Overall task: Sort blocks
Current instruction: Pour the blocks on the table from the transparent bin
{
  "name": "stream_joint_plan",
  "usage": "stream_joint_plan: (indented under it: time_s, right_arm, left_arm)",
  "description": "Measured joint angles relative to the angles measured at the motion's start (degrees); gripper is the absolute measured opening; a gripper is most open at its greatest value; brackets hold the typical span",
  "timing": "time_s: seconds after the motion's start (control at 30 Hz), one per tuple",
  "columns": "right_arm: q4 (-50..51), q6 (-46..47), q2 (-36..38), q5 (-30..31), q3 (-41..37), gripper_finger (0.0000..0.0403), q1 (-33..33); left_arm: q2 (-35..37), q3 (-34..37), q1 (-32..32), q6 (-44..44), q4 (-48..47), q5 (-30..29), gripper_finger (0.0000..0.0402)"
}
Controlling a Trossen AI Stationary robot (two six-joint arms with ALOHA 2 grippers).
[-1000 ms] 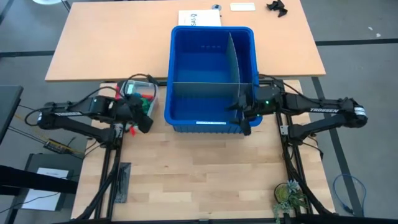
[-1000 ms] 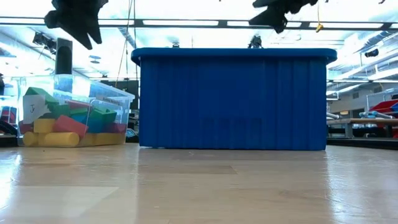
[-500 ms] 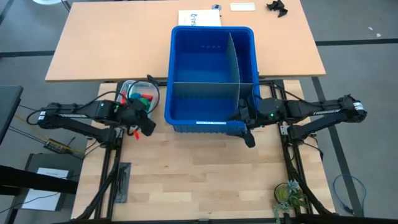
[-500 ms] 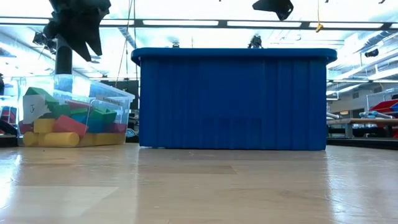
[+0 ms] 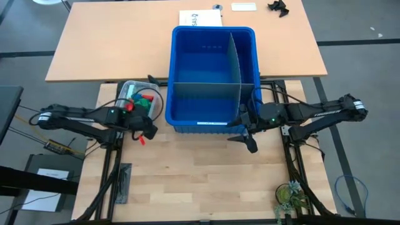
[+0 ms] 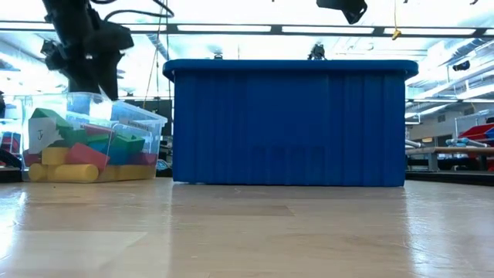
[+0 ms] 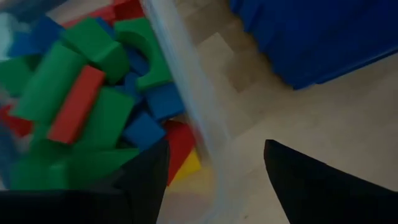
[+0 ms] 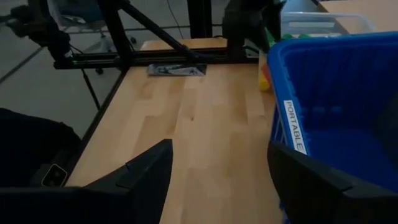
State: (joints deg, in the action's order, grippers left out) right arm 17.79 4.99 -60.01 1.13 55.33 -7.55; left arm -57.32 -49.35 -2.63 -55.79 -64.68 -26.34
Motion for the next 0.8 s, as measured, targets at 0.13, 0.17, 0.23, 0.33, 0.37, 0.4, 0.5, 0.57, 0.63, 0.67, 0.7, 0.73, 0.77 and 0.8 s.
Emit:
stream_joint_plan:
  time_s: [0.13, 0.17, 0.23, 0.33, 0.37, 0.4, 0.5, 0.57, 0.63, 0.67, 0.7, 0.73, 0.77, 0.8]
  right_arm:
    - [0.0, 0.1, 0.0, 0.0, 0.0, 0.0250, 0.0]
    - [0.0, 0.0, 0.0, 0.0, 0.0, 0.0248, 0.0]
    - [-0.1, 0.0, 0.0, 0.0, 0.0, 0.0244, 0.0]
    - [-0.1, 0.0, 0.0, 0.0, 0.0, 0.0238, 0.0]
    - [-0.1, 0.0, 0.0, 0.0, 0.0, 0.0235, 0.0]
    - [-0.1, 0.0, 0.0, 0.0, 0.0, 0.0233, 0.0]
    - [-0.1, 0.0, 0.0, 0.0, 0.0, 0.0225, 0.0]
    - [0.0, 0.0, 0.0, 0.0, 0.0, 0.0218, 0.0]
    - [-0.1, 0.4, 0.0, 0.0, 0.0, 0.0211, 0.0]
    - [0.0, 1.0, 0.0, -0.1, 0.0, 0.0207, 0.0]
    - [0.0, 1.5, 0.0, -0.1, 0.0, 0.0203, 0.0]
    - [0.1, 1.9, 0.0, -0.2, 0.0, 0.0199, 0.0]
    - [0.3, 2.2, 0.0, -0.3, 0.0, 0.0195, 0.0]
    - [0.7, 2.4, 0.0, -0.3, 0.0, 0.0192, 0.0]
  left_arm:
    - [0.0, 4.0, 0.0, 0.0, 5.0, 0.3, 0.0254]
    - [0.0, 4.9, 0.0, 0.0, 6.0, 0.3, 0.0247]
    - [0.0, 6.0, 0.0, 0.0, 7.0, 0.0, 0.0228]
    - [0.0, 6.4, 0.0, -1.3, 6.7, -0.4, 0.0183]
    - [0.0, 6.4, 0.0, -1.7, 6.7, -0.1, 0.0164]
    - [0.0, 6.2, 0.0, -1.7, 6.8, 0.4, 0.0144]
    - [-0.1, 5.5, 0.0, -2.3, 7.8, 1.5, 0.0085]
    - [-0.1, 4.7, -0.4, -3.4, 7.2, 1.9, 0.0056]
    - [0.0, 4.4, -1.5, -6.6, 6.2, 2.6, 0.0053]
    - [-0.1, 4.3, -2.2, -8.6, 5.8, 2.9, 0.0053]
    - [-0.1, 4.3, -3.0, -10.6, 5.4, 3.1, 0.0053]
    - [-0.1, 4.2, -3.9, -12.4, 5.1, 3.3, 0.0053]
    - [-0.1, 4.2, -4.9, -14.4, 5.1, 3.3, 0.0053]
    - [-0.1, 4.1, -5.9, -16.3, 5.2, 3.3, 0.0053]
